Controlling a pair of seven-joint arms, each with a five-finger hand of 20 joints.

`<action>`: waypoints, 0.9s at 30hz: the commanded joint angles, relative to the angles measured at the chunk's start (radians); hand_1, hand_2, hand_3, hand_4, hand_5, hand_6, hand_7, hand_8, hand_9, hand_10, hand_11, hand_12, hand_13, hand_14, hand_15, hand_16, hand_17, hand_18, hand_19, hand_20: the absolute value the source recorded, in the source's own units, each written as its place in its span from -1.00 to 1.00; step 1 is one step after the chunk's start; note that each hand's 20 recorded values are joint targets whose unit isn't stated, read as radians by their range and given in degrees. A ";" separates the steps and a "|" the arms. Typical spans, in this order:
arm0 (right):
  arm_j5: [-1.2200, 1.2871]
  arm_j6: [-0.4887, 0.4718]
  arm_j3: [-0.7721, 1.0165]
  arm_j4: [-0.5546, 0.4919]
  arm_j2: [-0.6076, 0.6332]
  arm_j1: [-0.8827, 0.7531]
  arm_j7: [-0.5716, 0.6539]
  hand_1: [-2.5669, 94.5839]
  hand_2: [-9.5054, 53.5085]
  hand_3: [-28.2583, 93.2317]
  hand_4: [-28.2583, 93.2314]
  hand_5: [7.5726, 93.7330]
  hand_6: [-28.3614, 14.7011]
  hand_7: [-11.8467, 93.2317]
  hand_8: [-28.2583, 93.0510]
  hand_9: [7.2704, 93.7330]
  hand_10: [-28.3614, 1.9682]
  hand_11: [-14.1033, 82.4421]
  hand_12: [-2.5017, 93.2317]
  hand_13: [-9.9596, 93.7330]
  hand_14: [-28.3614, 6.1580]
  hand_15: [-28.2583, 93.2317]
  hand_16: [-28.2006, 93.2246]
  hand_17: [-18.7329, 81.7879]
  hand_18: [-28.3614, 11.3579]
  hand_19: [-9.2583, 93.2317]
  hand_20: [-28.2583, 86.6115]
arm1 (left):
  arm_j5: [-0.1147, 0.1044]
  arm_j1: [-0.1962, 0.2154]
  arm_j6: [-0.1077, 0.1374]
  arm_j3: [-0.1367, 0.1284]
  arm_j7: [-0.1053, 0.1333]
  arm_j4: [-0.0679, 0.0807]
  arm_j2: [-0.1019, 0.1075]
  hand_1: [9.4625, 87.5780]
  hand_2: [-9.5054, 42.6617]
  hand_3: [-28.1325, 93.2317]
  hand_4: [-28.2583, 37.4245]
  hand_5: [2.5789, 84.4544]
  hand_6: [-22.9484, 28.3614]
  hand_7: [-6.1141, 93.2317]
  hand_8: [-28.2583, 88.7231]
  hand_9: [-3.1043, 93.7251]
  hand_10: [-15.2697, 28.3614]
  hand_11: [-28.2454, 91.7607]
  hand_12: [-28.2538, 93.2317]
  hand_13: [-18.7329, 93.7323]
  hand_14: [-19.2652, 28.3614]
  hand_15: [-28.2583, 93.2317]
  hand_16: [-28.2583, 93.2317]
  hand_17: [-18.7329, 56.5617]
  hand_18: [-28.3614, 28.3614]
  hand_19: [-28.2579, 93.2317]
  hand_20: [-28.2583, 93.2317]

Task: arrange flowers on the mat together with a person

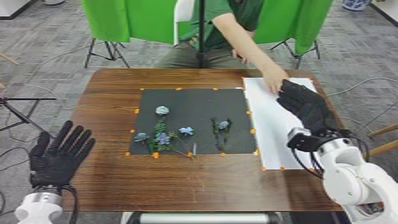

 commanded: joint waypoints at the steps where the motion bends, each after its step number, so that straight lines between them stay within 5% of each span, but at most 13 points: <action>1: -0.033 -0.021 0.025 -0.022 -0.017 -0.064 -0.016 -0.42 -0.59 0.63 -0.91 -0.18 0.26 -0.57 -0.71 -0.27 0.26 -0.63 -0.80 -0.23 0.21 -0.36 -0.46 -0.21 0.01 -0.81 -0.09 | 0.013 -0.004 -0.015 0.012 -0.008 -0.011 0.005 -0.59 -0.20 0.61 -1.00 0.02 0.10 -0.69 -0.68 -0.10 0.34 -0.27 -0.41 -0.15 0.42 -0.06 -0.65 -0.57 0.41 -0.12 -0.35; 3: -0.030 -0.009 0.028 -0.028 -0.020 -0.074 -0.015 -0.42 -0.61 0.63 -0.91 -0.19 0.26 -0.57 -0.71 -0.28 0.26 -0.63 -0.80 -0.23 0.22 -0.36 -0.47 -0.21 0.02 -0.81 -0.09 | 0.017 -0.016 -0.007 0.021 -0.009 -0.012 0.002 -0.59 -0.20 0.61 -1.00 0.02 0.10 -0.69 -0.68 -0.10 0.34 -0.27 -0.41 -0.15 0.42 -0.06 -0.65 -0.57 0.41 -0.12 -0.35; 5: -0.023 -0.012 0.028 -0.029 -0.021 -0.074 -0.019 -0.42 -0.62 0.63 -0.90 -0.19 0.26 -0.57 -0.71 -0.28 0.26 -0.63 -0.80 -0.23 0.22 -0.36 -0.47 -0.21 0.03 -0.81 -0.09 | 0.019 -0.008 -0.029 0.010 -0.005 -0.023 0.015 -0.59 -0.20 0.61 -1.00 0.02 0.10 -0.69 -0.68 -0.10 0.34 -0.27 -0.41 -0.15 0.41 -0.06 -0.65 -0.57 0.41 -0.12 -0.35; 7: -0.033 -0.010 0.039 -0.031 -0.013 -0.093 -0.013 -0.41 -0.62 0.63 -0.90 -0.20 0.26 -0.57 -0.71 -0.28 0.26 -0.63 -0.80 -0.24 0.23 -0.36 -0.47 -0.21 0.03 -0.81 -0.09 | 0.048 -0.014 -0.025 0.016 -0.019 -0.019 0.006 -0.59 -0.20 0.61 -1.00 0.02 0.10 -0.69 -0.68 -0.10 0.34 -0.27 -0.41 -0.16 0.41 -0.06 -0.65 -0.58 0.41 -0.12 -0.35; 10: 0.005 0.002 0.049 -0.041 0.000 -0.106 -0.027 -0.41 -0.62 0.63 -0.90 -0.20 0.25 -0.57 -0.71 -0.29 0.27 -0.63 -0.79 -0.24 0.23 -0.36 -0.48 -0.21 0.03 -0.81 -0.09 | 0.037 -0.021 -0.030 0.023 -0.024 -0.019 -0.001 -0.59 -0.19 0.61 -1.00 0.02 0.10 -0.69 -0.68 -0.10 0.34 -0.27 -0.41 -0.15 0.42 -0.06 -0.65 -0.58 0.41 -0.12 -0.35; 14: -0.018 0.018 0.049 -0.042 0.000 -0.107 -0.030 -0.41 -0.62 0.63 -0.90 -0.20 0.26 -0.57 -0.71 -0.29 0.26 -0.63 -0.79 -0.24 0.22 -0.36 -0.48 -0.21 0.03 -0.81 -0.09 | 0.080 -0.006 -0.027 0.008 -0.022 -0.030 0.001 -0.59 -0.20 0.60 -1.00 0.02 0.10 -0.69 -0.68 -0.10 0.34 -0.27 -0.41 -0.16 0.42 -0.07 -0.65 -0.58 0.41 -0.12 -0.35; 16: 0.002 0.020 0.046 -0.040 -0.008 -0.098 -0.032 -0.41 -0.62 0.63 -0.90 -0.20 0.25 -0.57 -0.71 -0.29 0.26 -0.63 -0.79 -0.24 0.22 -0.36 -0.48 -0.21 0.03 -0.81 -0.09 | 0.064 -0.014 -0.028 0.011 -0.024 -0.029 0.002 -0.60 -0.20 0.60 -1.00 0.02 0.10 -0.69 -0.68 -0.10 0.34 -0.27 -0.41 -0.15 0.41 -0.07 -0.65 -0.58 0.41 -0.12 -0.35; 19: -0.009 0.024 0.021 -0.036 -0.016 -0.081 -0.035 -0.41 -0.63 0.64 -0.91 -0.20 0.25 -0.56 -0.71 -0.29 0.26 -0.63 -0.79 -0.24 0.22 -0.35 -0.48 -0.21 0.03 -0.81 -0.09 | 0.076 -0.011 -0.027 -0.007 -0.025 -0.032 0.018 -0.60 -0.20 0.61 -1.00 0.02 0.10 -0.69 -0.68 -0.10 0.34 -0.28 -0.41 -0.15 0.41 -0.08 -0.65 -0.58 0.41 -0.12 -0.35; 21: -0.012 0.022 0.012 -0.035 -0.024 -0.076 -0.029 -0.41 -0.63 0.64 -0.91 -0.20 0.25 -0.56 -0.71 -0.29 0.26 -0.63 -0.79 -0.24 0.22 -0.35 -0.48 -0.21 0.03 -0.81 -0.09 | 0.061 -0.022 -0.022 -0.007 -0.018 -0.027 0.023 -0.60 -0.20 0.60 -1.00 0.02 0.10 -0.69 -0.68 -0.10 0.34 -0.28 -0.41 -0.15 0.41 -0.08 -0.65 -0.58 0.41 -0.12 -0.35; 27: -0.027 0.006 0.015 -0.040 -0.036 -0.079 -0.018 -0.41 -0.63 0.64 -0.91 -0.20 0.25 -0.56 -0.71 -0.29 0.25 -0.63 -0.79 -0.25 0.21 -0.35 -0.49 -0.21 0.02 -0.81 -0.09 | 0.062 -0.007 -0.030 -0.019 -0.028 -0.031 0.024 -0.60 -0.20 0.61 -1.00 0.02 0.10 -0.69 -0.68 -0.10 0.34 -0.28 -0.41 -0.15 0.41 -0.08 -0.65 -0.58 0.41 -0.12 -0.35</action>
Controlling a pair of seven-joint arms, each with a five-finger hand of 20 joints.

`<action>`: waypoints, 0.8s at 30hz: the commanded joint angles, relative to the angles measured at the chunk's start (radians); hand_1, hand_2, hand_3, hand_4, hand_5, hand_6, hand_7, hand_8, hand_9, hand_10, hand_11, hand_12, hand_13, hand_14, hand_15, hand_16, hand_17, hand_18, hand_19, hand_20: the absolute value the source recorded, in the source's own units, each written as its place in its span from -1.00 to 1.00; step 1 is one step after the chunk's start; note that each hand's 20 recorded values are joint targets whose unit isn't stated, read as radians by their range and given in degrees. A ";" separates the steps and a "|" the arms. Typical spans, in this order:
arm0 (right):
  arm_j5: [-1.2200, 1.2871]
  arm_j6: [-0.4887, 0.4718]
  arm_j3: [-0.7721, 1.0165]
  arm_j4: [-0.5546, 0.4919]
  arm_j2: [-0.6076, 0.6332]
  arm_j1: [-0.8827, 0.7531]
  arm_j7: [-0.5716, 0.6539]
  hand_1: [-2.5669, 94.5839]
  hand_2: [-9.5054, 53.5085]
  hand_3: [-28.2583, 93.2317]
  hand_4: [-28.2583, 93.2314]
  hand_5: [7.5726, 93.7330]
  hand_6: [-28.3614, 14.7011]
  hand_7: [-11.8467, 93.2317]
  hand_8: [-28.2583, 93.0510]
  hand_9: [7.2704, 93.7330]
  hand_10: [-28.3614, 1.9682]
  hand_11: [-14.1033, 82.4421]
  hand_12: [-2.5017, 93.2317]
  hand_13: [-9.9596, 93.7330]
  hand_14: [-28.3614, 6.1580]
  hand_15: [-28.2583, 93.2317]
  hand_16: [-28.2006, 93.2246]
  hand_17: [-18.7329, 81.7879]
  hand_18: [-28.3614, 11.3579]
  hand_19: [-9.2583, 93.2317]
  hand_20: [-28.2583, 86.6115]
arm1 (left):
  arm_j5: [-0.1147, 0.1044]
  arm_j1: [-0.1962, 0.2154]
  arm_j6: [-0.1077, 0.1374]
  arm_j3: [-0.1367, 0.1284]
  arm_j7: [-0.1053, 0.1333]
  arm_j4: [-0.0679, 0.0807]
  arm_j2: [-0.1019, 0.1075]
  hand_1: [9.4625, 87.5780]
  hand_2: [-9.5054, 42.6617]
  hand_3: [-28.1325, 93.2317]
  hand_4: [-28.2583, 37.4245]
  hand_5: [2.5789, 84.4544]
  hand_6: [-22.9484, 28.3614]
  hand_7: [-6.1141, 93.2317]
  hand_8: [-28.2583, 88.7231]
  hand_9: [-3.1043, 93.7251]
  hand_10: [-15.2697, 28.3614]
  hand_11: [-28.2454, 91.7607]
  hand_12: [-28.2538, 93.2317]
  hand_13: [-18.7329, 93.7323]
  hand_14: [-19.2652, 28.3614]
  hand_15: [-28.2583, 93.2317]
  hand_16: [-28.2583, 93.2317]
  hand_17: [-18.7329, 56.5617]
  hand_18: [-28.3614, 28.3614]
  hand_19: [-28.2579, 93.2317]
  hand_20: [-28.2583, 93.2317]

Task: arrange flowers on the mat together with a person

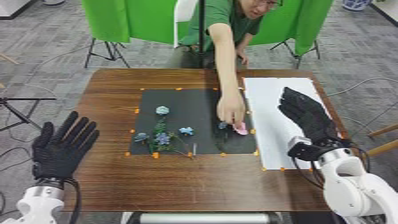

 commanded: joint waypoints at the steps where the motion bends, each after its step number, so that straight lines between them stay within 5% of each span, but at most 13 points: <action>1: -0.026 -0.010 -0.001 -0.013 -0.029 -0.007 0.007 -0.41 -0.63 0.64 -0.91 -0.20 0.25 -0.56 -0.71 -0.29 0.25 -0.63 -0.79 -0.25 0.20 -0.35 -0.49 -0.21 0.02 -0.81 -0.09 | -0.001 0.021 -0.015 -0.027 -0.005 -0.006 0.014 -0.60 -0.20 0.60 -1.00 0.02 0.10 -0.69 -0.68 -0.10 0.34 -0.28 -0.41 -0.16 0.41 -0.08 -0.65 -0.58 0.41 -0.12 -0.35; 5: -0.032 -0.032 0.009 -0.024 -0.065 -0.043 0.037 -0.41 -0.63 0.64 -0.91 -0.20 0.25 -0.56 -0.72 -0.30 0.26 -0.63 -0.79 -0.25 0.20 -0.35 -0.49 -0.21 0.01 -0.81 -0.09 | -0.002 0.046 -0.020 -0.061 0.014 -0.011 0.015 -0.60 -0.20 0.61 -1.00 0.02 0.10 -0.69 -0.68 -0.10 0.34 -0.28 -0.41 -0.16 0.41 -0.08 -0.65 -0.58 0.41 -0.12 -0.35; 8: -0.036 -0.045 0.029 -0.034 -0.058 -0.052 0.043 -0.41 -0.63 0.64 -0.91 -0.21 0.25 -0.56 -0.72 -0.30 0.26 -0.63 -0.79 -0.25 0.19 -0.35 -0.49 -0.22 0.01 -0.81 -0.09 | -0.018 0.043 -0.020 -0.043 0.013 -0.006 -0.001 -0.60 -0.20 0.61 -1.00 0.01 0.10 -0.69 -0.68 -0.10 0.34 -0.28 -0.41 -0.16 0.41 -0.08 -0.65 -0.58 0.41 -0.12 -0.35; 10: -0.046 -0.041 0.033 -0.036 -0.053 -0.050 0.025 -0.41 -0.64 0.64 -0.91 -0.21 0.25 -0.56 -0.72 -0.30 0.26 -0.63 -0.79 -0.26 0.19 -0.35 -0.49 -0.22 0.00 -0.81 -0.09 | -0.017 0.028 -0.032 -0.033 -0.003 0.000 0.010 -0.60 -0.20 0.61 -1.00 0.01 0.10 -0.70 -0.68 -0.10 0.34 -0.28 -0.41 -0.16 0.41 -0.08 -0.65 -0.58 0.41 -0.12 -0.35; 12: -0.043 -0.047 0.033 -0.034 -0.069 -0.061 0.025 -0.41 -0.64 0.65 -0.91 -0.21 0.25 -0.56 -0.72 -0.29 0.26 -0.63 -0.79 -0.26 0.19 -0.36 -0.49 -0.22 0.00 -0.81 -0.09 | -0.013 0.035 -0.035 -0.033 0.005 0.000 0.016 -0.61 -0.20 0.60 -1.00 0.01 0.10 -0.70 -0.68 -0.11 0.34 -0.28 -0.41 -0.16 0.42 -0.08 -0.65 -0.58 0.41 -0.12 -0.35; 16: -0.040 -0.071 0.037 -0.039 -0.087 -0.079 0.046 -0.41 -0.64 0.64 -0.91 -0.21 0.25 -0.56 -0.72 -0.29 0.26 -0.63 -0.79 -0.26 0.18 -0.36 -0.48 -0.22 0.00 -0.81 -0.10 | -0.018 0.057 -0.035 -0.052 0.009 -0.010 -0.005 -0.64 -0.19 0.60 -1.00 0.01 0.11 -0.70 -0.68 -0.11 0.34 -0.28 -0.41 -0.16 0.40 -0.09 -0.65 -0.58 0.42 -0.12 -0.35; 22: -0.042 -0.062 0.035 -0.036 -0.090 -0.067 0.044 -0.41 -0.65 0.64 -0.91 -0.22 0.25 -0.56 -0.71 -0.30 0.26 -0.63 -0.79 -0.27 0.18 -0.36 -0.48 -0.23 -0.01 -0.81 -0.10 | -0.016 0.053 -0.039 -0.056 0.013 -0.006 -0.012 -0.65 -0.19 0.60 -1.00 -0.01 0.14 -0.73 -0.68 -0.12 0.34 -0.30 -0.42 -0.17 0.38 -0.12 -0.65 -0.58 0.41 -0.13 -0.35; 24: -0.041 -0.072 0.033 -0.036 -0.092 -0.064 0.051 -0.41 -0.65 0.64 -0.91 -0.22 0.25 -0.56 -0.71 -0.30 0.26 -0.63 -0.79 -0.27 0.18 -0.36 -0.48 -0.23 -0.01 -0.81 -0.10 | -0.029 0.065 -0.042 -0.055 0.026 -0.009 -0.006 -0.66 -0.19 0.61 -1.00 -0.01 0.15 -0.74 -0.68 -0.12 0.34 -0.30 -0.42 -0.17 0.38 -0.12 -0.65 -0.57 0.41 -0.14 -0.35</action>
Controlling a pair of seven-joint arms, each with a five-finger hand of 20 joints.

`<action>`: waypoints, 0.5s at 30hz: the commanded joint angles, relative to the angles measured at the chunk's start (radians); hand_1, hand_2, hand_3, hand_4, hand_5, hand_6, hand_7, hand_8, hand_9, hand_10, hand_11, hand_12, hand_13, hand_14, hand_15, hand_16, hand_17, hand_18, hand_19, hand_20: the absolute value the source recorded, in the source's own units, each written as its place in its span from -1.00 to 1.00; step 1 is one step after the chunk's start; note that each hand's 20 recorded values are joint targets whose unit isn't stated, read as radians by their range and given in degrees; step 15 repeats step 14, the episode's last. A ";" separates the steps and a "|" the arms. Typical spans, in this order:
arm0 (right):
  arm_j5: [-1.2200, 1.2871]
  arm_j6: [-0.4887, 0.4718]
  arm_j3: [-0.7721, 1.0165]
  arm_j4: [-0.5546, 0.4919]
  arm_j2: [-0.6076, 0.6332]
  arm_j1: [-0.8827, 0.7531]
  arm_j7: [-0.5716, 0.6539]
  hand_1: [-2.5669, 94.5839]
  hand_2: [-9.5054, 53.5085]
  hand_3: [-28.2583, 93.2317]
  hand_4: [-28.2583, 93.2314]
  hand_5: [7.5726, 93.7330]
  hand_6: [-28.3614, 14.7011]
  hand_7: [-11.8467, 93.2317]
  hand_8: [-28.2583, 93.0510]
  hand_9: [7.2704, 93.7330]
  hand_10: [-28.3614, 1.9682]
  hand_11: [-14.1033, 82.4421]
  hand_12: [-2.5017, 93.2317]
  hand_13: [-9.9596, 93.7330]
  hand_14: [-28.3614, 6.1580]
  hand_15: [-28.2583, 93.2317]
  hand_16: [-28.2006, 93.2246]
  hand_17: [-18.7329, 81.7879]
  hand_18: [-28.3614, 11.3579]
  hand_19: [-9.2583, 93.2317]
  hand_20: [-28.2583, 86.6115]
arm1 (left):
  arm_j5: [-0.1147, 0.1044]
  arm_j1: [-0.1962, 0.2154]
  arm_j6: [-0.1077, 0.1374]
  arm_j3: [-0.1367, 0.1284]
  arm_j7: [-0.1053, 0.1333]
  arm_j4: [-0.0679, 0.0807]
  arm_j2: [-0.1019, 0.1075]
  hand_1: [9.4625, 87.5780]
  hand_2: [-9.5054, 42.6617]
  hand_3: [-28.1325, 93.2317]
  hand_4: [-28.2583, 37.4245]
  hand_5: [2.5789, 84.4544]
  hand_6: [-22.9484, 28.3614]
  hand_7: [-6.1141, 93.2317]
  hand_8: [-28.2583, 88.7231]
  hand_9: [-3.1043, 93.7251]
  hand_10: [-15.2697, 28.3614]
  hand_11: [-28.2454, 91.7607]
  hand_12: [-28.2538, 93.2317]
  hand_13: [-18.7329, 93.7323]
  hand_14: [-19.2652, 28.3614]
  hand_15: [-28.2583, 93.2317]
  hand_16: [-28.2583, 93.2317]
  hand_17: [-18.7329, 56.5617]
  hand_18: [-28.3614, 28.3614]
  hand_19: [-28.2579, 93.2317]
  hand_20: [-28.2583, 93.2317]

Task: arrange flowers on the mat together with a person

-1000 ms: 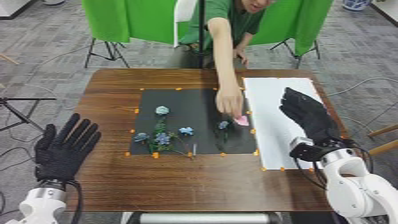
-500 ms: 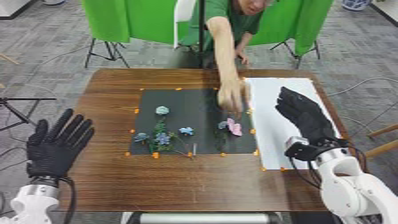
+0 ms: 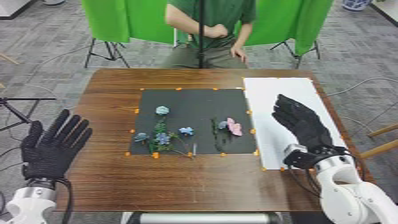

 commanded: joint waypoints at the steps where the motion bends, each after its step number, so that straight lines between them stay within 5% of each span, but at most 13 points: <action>1: -0.010 -0.014 0.000 -0.011 -0.013 -0.008 0.011 -0.42 -0.65 0.65 -0.91 -0.22 0.25 -0.56 -0.71 -0.30 0.26 -0.63 -0.79 -0.26 0.18 -0.36 -0.48 -0.23 -0.02 -0.80 -0.10 | -0.023 0.026 -0.019 -0.004 0.016 0.000 -0.013 -0.66 -0.20 0.61 -1.00 -0.02 0.15 -0.74 -0.68 -0.13 0.33 -0.30 -0.42 -0.19 0.37 -0.13 -0.65 -0.57 0.41 -0.14 -0.35; 15: 0.057 -0.115 0.030 0.003 -0.029 -0.014 0.012 -0.42 -0.64 0.64 -0.91 -0.14 0.23 -0.55 -0.72 -0.23 0.19 -0.62 -0.79 -0.24 0.21 -0.36 -0.49 -0.23 0.00 -0.73 -0.11 | -0.021 0.045 -0.011 -0.020 0.038 -0.011 -0.025 -0.66 -0.30 0.63 -1.00 -0.10 0.10 -0.75 -0.67 -0.33 0.23 -0.35 -0.43 -0.32 0.23 -0.23 -0.65 -0.57 0.38 -0.18 -0.36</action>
